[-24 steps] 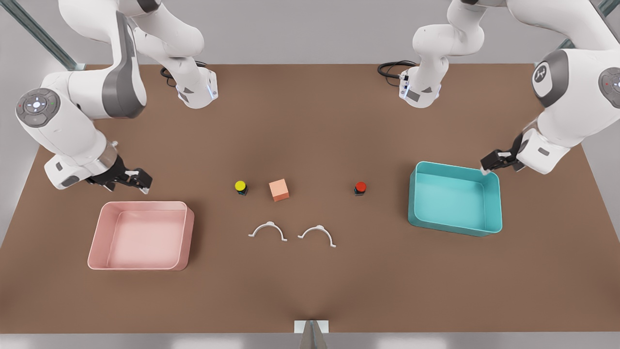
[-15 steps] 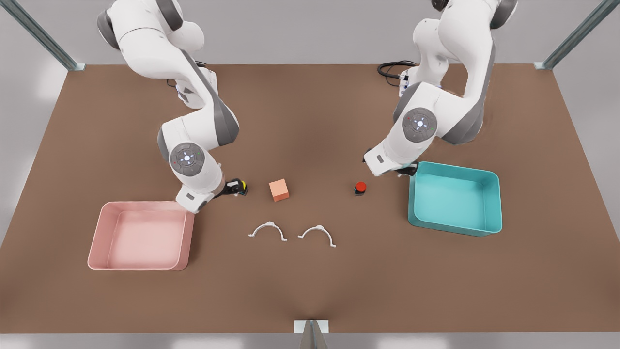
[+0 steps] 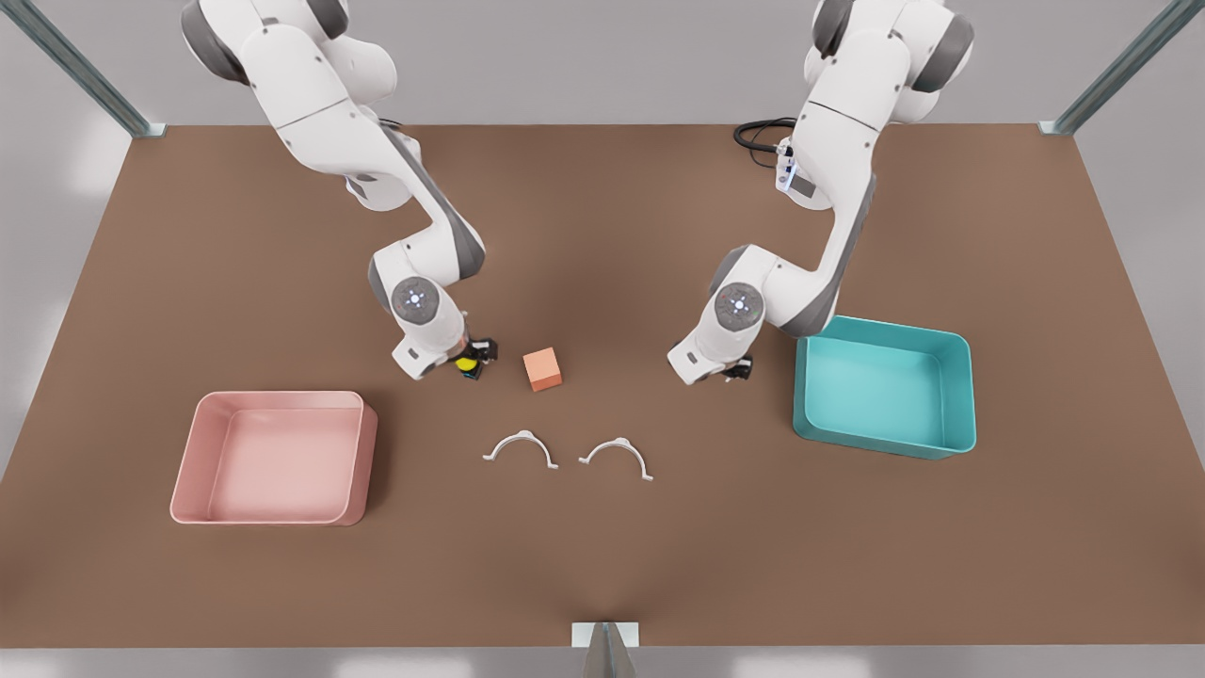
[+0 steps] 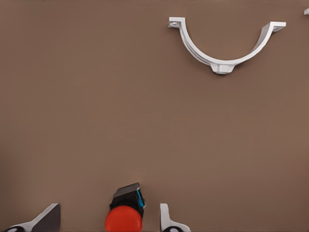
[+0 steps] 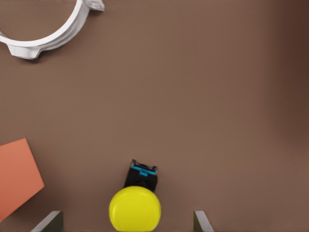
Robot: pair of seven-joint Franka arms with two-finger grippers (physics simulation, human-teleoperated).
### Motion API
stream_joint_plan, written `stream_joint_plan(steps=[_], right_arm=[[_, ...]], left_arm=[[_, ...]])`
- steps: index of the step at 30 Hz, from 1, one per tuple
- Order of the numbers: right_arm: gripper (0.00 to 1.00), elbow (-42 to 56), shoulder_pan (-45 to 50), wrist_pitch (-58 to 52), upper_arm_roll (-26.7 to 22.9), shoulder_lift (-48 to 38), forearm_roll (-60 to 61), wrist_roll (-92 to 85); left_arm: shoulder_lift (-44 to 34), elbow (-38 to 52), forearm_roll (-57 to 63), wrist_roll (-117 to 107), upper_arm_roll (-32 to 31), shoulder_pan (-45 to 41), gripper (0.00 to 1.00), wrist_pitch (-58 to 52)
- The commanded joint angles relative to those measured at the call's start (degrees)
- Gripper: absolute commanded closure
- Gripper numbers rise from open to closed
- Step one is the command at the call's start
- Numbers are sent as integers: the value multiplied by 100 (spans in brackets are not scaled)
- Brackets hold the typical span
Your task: Place the red button in the blue storage box with the left arm, and place the yellow button in the pink storage box with the right arm
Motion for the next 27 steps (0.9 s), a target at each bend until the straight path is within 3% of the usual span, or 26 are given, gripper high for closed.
stream_joint_plan(steps=[1, 11, 12, 14, 17, 21, 27], right_arm=[[0, -42, -7, 928, 4, 103, 24, 1599], [0, -350, 28, 1201, 109, 385, -11, 1836], [0, -394, 28, 1209, 144, 393, -11, 1863], [0, -402, 20, 1227, 144, 437, -11, 1863], [0, -394, 20, 1350, 127, 578, -11, 1863], [36, -394, -24, 1376, 74, 622, -11, 1837], [49, -394, -68, 1359, 74, 631, -108, 1784]], left_arm=[[34, -72, 6, -661, 0, -3, 0, 600], [122, -661, -38, -793, -9, -56, 1, 582], [166, -661, -38, -793, -9, -82, 7, 582], [166, -749, -47, -863, -18, -143, 7, 582], [166, -784, -47, -881, -18, -179, 25, 582], [192, -775, -47, -881, -18, -170, 48, 582], [-203, -749, -47, -863, 0, -108, 52, 416]])
